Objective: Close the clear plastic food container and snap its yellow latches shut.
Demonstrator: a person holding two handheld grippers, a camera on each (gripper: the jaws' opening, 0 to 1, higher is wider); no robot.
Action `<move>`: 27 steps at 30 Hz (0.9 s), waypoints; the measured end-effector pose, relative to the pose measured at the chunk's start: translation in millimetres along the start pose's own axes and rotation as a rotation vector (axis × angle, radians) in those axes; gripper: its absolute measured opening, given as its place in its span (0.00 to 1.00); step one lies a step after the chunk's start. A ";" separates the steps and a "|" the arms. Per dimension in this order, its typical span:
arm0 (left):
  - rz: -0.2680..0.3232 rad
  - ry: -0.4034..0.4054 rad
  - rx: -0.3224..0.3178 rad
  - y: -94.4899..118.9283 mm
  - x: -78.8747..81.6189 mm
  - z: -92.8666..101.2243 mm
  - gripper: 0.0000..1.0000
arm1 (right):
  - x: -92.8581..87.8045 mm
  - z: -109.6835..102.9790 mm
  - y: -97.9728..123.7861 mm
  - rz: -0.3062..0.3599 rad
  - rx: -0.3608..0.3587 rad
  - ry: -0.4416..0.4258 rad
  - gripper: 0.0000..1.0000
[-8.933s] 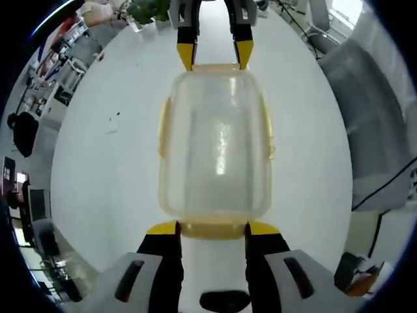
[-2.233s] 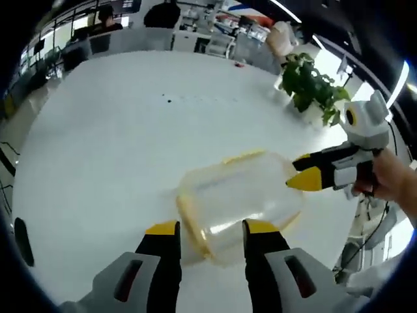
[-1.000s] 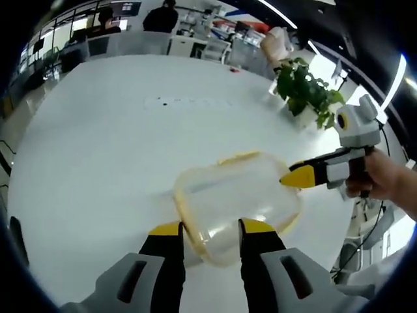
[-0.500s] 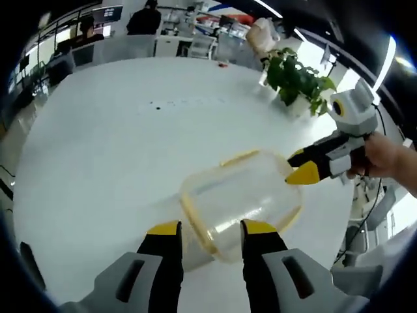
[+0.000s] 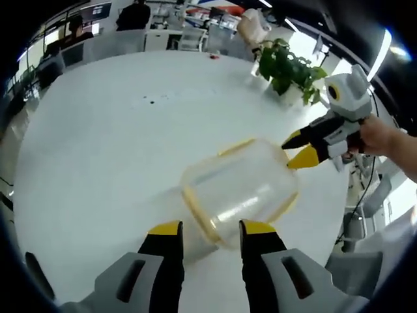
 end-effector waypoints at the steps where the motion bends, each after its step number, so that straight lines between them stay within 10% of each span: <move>1: -0.002 -0.004 -0.003 0.2 0.4 0.7 0.32 | -0.8 -0.4 0.0 -0.007 0.001 0.007 0.31; 27: -0.158 -0.302 0.054 4.7 10.2 0.0 0.37 | -3.0 -8.1 1.2 -0.136 -0.030 0.280 0.29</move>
Point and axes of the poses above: the point that each gripper's makers call its tool centre point, and the gripper's own axes: y roughly backward along the fingers, z roughly to its right, x roughly out of its top, the point moved 5 cm from there along y, roughly backward along the fingers, and after that the axes turned 12 degrees about -z, right-handed, at the moved point
